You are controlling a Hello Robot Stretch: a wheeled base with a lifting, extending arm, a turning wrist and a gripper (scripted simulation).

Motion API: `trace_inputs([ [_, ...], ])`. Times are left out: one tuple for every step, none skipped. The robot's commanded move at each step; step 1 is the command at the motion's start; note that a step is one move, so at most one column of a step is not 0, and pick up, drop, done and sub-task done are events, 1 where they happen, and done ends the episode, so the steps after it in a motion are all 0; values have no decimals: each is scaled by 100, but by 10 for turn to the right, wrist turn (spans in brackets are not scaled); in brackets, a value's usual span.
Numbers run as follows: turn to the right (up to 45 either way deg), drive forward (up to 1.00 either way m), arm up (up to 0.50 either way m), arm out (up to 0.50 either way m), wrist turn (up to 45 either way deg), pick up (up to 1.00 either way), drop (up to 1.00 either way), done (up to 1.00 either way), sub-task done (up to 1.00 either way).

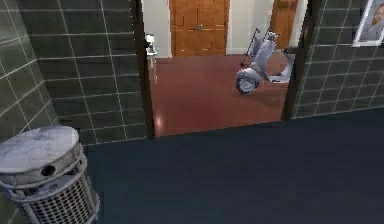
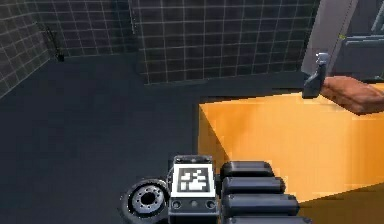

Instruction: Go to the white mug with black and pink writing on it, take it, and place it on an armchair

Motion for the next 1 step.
trace_inputs([
  [30,0,0,0,0,0,0,0,0],
])
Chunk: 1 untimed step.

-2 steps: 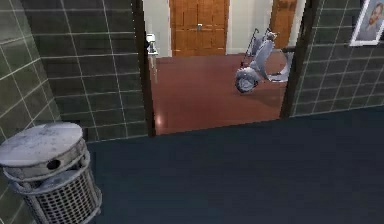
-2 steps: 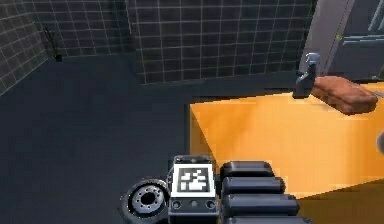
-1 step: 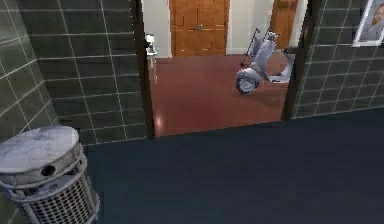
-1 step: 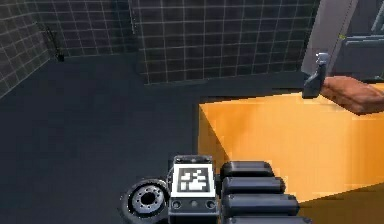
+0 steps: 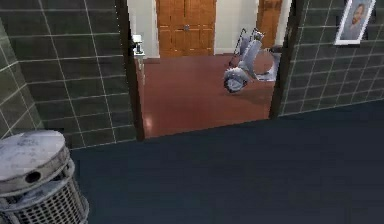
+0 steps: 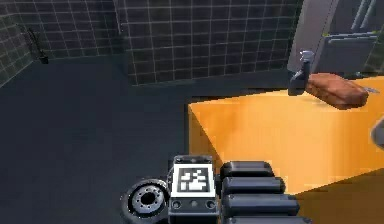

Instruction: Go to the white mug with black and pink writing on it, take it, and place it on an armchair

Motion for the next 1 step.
trace_inputs([
  [0,100,0,0,0,0,0,0,0],
])
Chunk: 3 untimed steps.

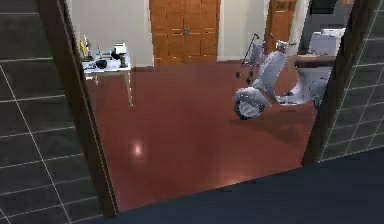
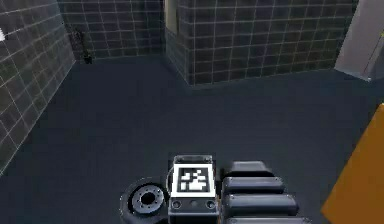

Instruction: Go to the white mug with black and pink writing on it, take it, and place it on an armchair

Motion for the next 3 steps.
trace_inputs([
  [0,100,0,0,0,0,0,0,0],
  [0,100,0,0,0,0,0,0,0],
  [0,75,0,0,0,0,0,0,0],
])
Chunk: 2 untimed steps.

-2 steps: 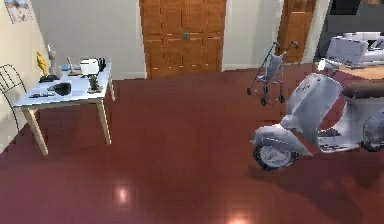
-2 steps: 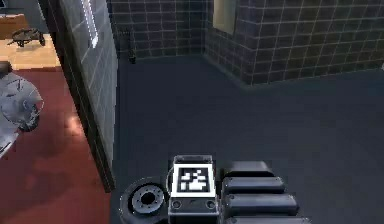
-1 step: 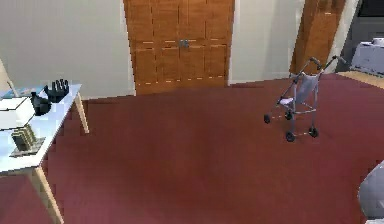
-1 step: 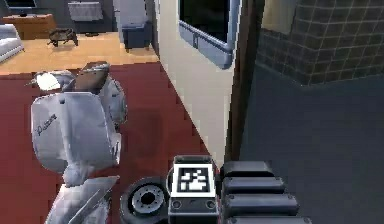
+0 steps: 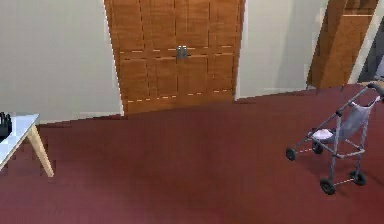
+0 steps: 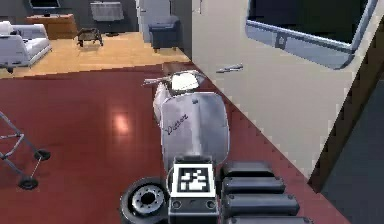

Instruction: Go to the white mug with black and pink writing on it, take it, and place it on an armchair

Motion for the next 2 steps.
trace_inputs([
  [150,0,0,0,0,0,0,0,0],
  [0,100,0,0,0,0,0,0,0],
])
